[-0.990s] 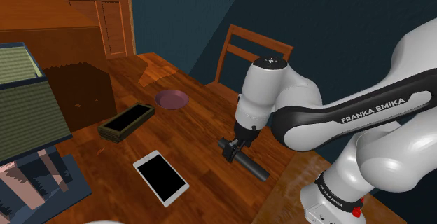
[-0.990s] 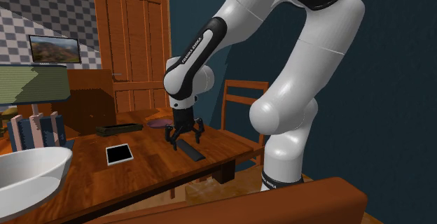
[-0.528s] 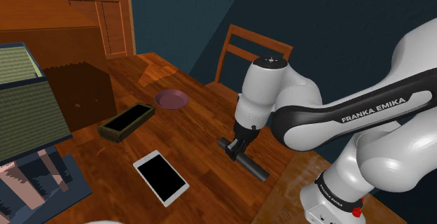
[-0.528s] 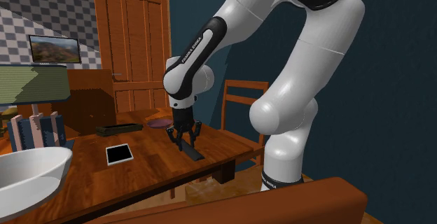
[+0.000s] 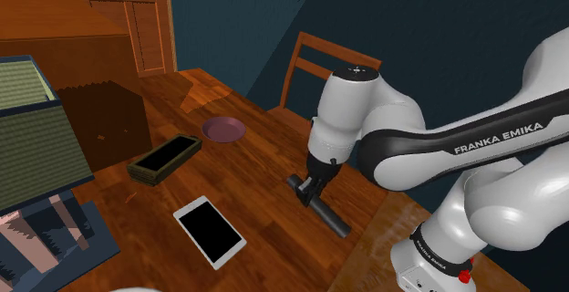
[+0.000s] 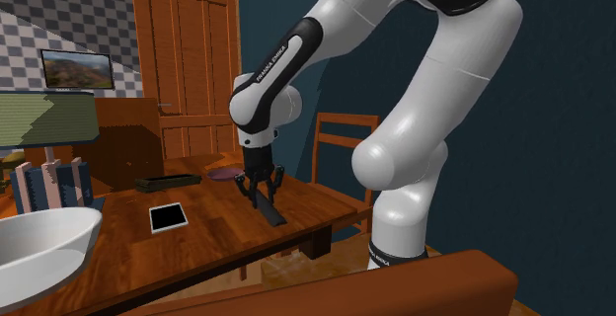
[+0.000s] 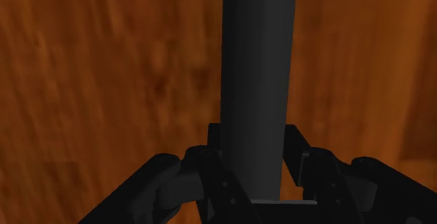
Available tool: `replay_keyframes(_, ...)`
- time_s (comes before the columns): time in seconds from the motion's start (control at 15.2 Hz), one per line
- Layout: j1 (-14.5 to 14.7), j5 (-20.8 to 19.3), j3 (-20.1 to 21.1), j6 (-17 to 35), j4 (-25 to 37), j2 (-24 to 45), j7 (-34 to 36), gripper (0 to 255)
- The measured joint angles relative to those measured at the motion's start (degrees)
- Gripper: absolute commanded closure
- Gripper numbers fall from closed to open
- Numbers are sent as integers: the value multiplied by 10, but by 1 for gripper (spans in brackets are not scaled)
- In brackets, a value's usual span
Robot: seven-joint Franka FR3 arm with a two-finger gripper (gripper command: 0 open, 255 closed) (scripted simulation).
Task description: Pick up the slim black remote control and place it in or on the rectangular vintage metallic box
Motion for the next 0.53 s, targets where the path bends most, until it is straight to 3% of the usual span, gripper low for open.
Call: replay_keyframes(0.53,6,0,-23,-80,32,-49,-13,255)
